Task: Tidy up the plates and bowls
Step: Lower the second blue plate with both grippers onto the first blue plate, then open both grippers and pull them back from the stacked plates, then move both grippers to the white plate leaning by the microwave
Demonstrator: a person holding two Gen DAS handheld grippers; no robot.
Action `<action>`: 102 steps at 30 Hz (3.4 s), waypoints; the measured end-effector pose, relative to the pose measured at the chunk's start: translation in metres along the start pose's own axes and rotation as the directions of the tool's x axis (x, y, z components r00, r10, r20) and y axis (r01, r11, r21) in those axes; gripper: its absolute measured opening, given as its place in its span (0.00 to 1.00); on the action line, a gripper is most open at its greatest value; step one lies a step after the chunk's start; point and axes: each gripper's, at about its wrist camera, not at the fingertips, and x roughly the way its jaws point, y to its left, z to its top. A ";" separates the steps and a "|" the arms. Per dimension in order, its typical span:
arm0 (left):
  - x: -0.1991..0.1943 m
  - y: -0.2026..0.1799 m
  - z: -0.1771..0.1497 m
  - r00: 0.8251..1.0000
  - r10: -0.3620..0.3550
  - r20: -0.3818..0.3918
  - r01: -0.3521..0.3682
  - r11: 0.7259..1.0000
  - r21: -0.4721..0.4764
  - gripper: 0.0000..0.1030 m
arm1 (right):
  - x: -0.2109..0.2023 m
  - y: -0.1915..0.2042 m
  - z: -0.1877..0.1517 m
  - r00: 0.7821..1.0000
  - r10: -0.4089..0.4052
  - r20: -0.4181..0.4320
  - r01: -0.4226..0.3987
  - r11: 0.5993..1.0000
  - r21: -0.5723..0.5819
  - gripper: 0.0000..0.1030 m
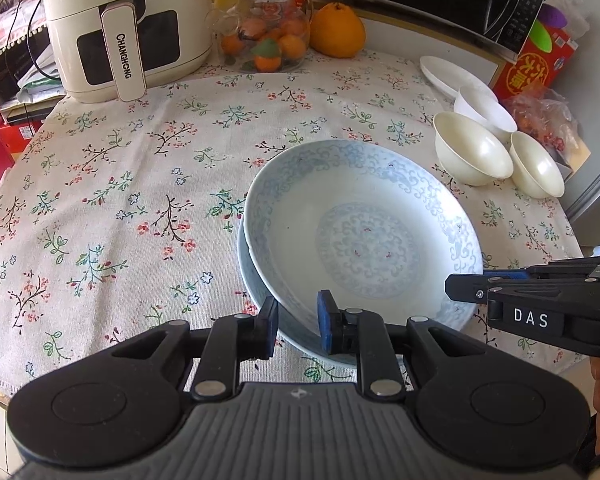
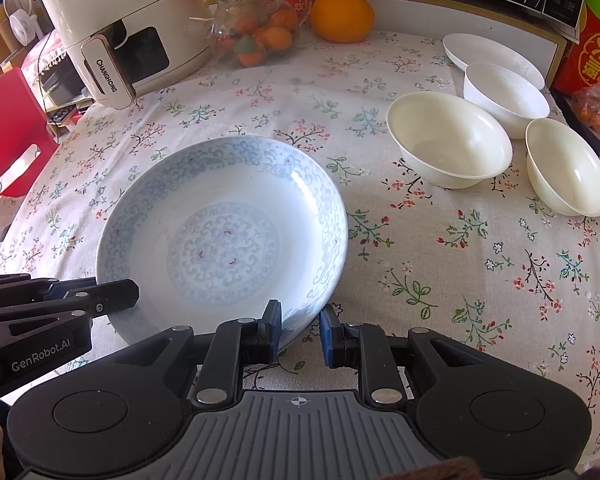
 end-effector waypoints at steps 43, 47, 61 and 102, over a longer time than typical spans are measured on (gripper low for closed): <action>0.006 0.013 0.004 0.999 0.034 -0.025 -0.035 0.999 -0.040 0.23 | -0.009 0.004 0.004 0.999 -0.026 0.042 0.029 0.998 -0.054 0.23; 0.001 0.018 0.017 1.000 0.027 -0.001 -0.027 0.997 -0.079 0.28 | -0.021 -0.001 0.013 0.995 -0.008 0.096 0.013 0.999 -0.046 0.27; 0.016 -0.004 0.079 0.997 -0.019 0.079 0.035 0.977 -0.212 0.42 | -0.029 -0.046 0.042 0.983 0.001 0.181 -0.017 0.997 0.082 0.44; 0.149 -0.099 0.210 0.988 -0.146 0.054 0.154 0.961 -0.228 0.89 | 0.000 -0.306 0.103 0.902 -0.215 0.373 -0.122 0.704 0.700 0.76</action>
